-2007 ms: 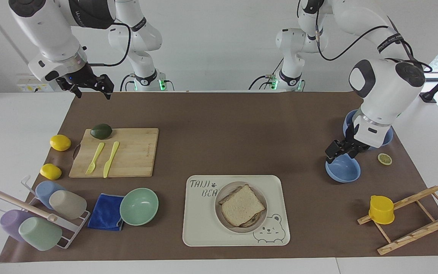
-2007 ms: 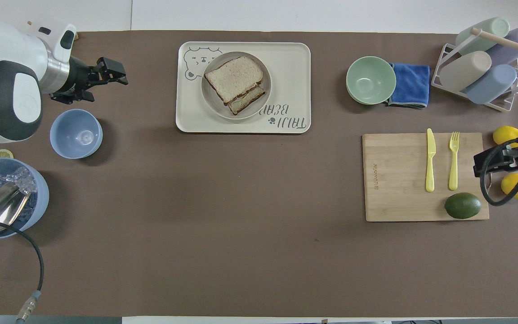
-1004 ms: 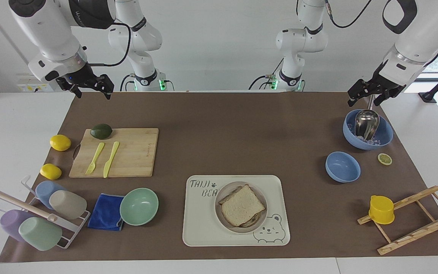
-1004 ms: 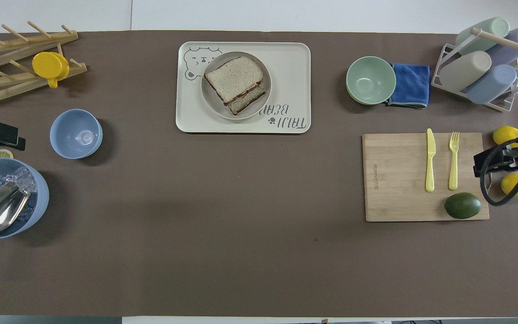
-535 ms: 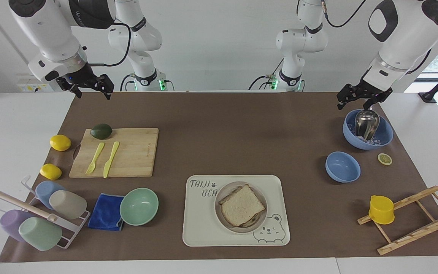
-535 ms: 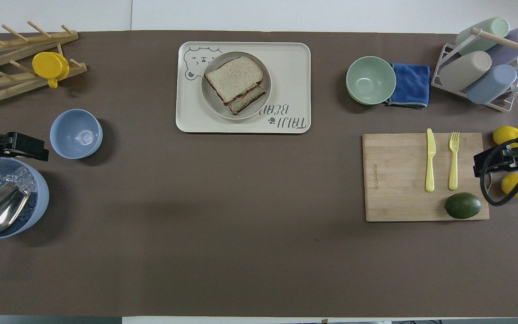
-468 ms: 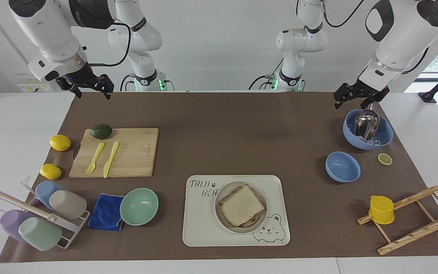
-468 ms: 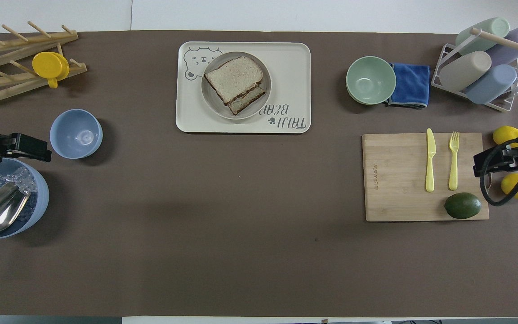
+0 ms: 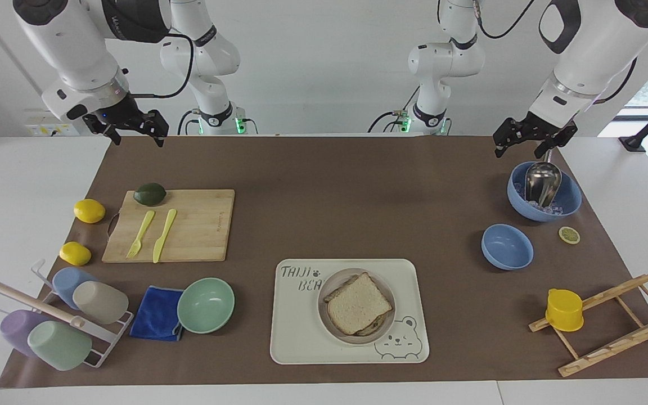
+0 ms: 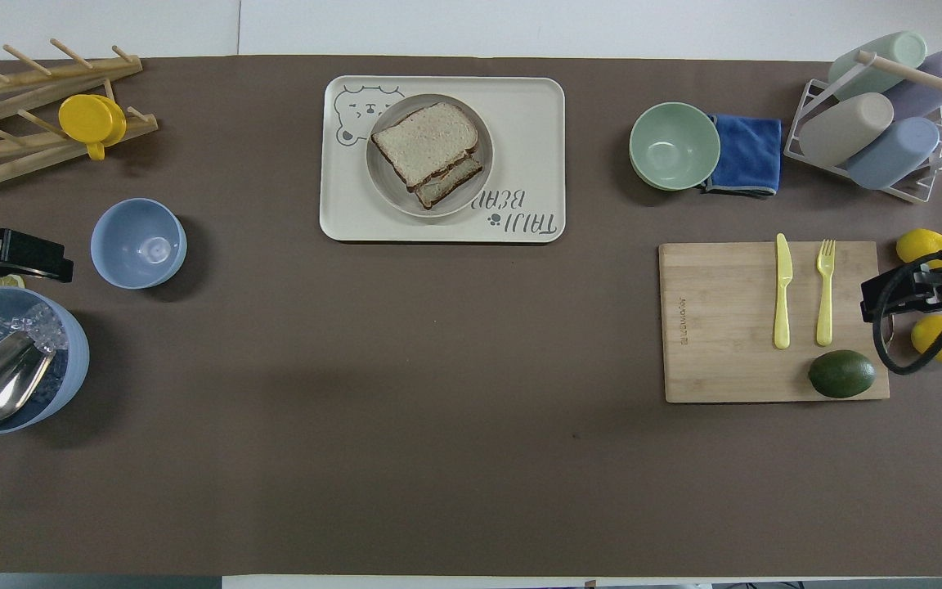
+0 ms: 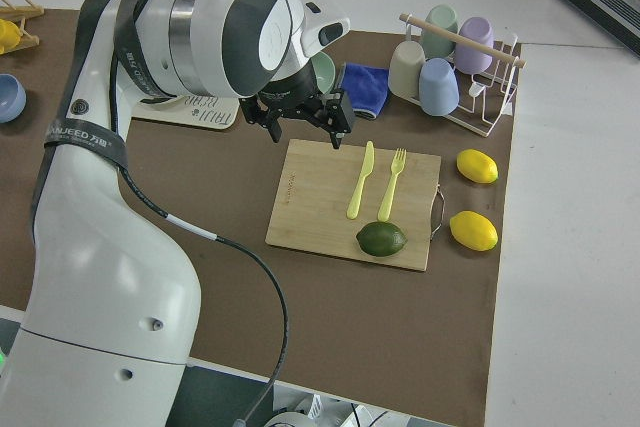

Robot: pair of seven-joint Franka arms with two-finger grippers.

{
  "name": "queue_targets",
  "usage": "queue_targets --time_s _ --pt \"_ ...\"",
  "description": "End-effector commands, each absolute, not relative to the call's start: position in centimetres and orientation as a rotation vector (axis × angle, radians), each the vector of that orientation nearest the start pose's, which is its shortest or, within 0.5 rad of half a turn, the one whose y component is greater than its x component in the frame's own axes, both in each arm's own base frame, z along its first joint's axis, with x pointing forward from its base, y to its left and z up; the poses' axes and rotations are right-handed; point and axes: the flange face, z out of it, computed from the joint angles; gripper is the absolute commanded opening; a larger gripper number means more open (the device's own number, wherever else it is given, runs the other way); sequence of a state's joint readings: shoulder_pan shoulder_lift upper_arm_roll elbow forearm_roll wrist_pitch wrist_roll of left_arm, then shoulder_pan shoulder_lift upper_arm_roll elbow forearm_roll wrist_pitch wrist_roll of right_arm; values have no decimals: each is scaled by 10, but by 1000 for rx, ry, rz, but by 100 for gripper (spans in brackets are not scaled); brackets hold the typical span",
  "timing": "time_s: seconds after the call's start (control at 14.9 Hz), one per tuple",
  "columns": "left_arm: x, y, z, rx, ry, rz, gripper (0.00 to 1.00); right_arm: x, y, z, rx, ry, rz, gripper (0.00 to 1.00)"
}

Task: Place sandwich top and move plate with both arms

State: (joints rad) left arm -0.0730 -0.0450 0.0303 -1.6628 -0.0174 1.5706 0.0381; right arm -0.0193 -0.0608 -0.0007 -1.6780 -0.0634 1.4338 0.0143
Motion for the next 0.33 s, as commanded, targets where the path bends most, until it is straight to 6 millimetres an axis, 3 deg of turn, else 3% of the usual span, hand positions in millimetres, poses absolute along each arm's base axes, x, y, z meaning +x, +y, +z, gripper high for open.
queue_targets --time_s 0.0,0.27 --pt "538 -28 602 -3145 133 87 100 513 -21 601 -3170 28 292 100" --pt "538 -23 604 -3146 118 87 100 513 -21 601 -3170 31 292 100"
